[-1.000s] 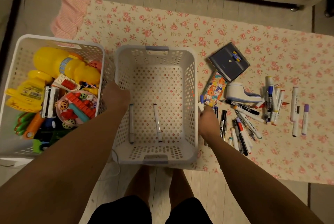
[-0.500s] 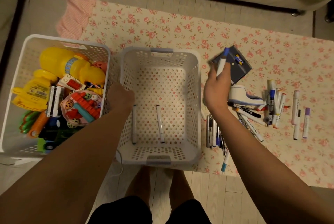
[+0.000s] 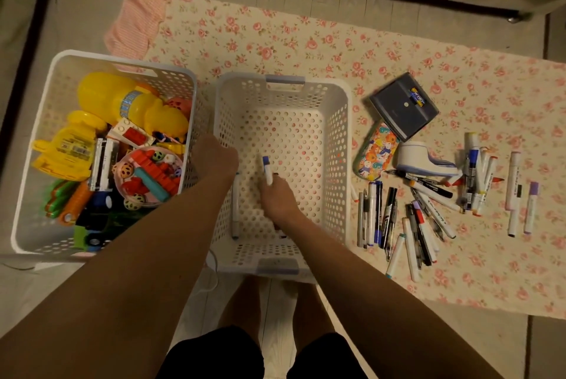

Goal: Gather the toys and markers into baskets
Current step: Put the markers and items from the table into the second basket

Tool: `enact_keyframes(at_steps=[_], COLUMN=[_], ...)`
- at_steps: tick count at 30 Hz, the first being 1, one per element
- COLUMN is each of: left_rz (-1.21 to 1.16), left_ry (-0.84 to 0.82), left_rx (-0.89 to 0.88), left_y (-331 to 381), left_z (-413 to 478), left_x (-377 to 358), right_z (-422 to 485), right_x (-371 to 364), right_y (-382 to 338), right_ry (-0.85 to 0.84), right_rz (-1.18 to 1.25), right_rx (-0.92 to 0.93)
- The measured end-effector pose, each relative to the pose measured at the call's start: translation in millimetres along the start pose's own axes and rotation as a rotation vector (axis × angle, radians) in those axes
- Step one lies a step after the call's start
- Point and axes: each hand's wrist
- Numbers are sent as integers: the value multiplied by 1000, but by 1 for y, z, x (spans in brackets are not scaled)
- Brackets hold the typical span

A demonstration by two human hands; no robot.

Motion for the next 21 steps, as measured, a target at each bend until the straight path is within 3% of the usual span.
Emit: enact_keyframes(at_steps=[8,14,21], left_rz=[5,-11,-32], left_ry=[10,6,-7], left_rx=[25,24,50], left_y=[-1,-3,0], left_z=[4,5,1], left_x=[-4,-4,-2], right_z=[0,-2,-16], right_x=[-35,-28,68], right_y=[22,14,-47], right_ry=[-65,-120,343], right_rz=[-42,-190,-101], right_rx=[-164,-74,370])
Point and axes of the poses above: each hand's wrist, its own z-axis towards the middle knuckle, its own x-axis out of the back of the hand, y = z × x, and after that the axes turned 7 degrees about x, right-handed
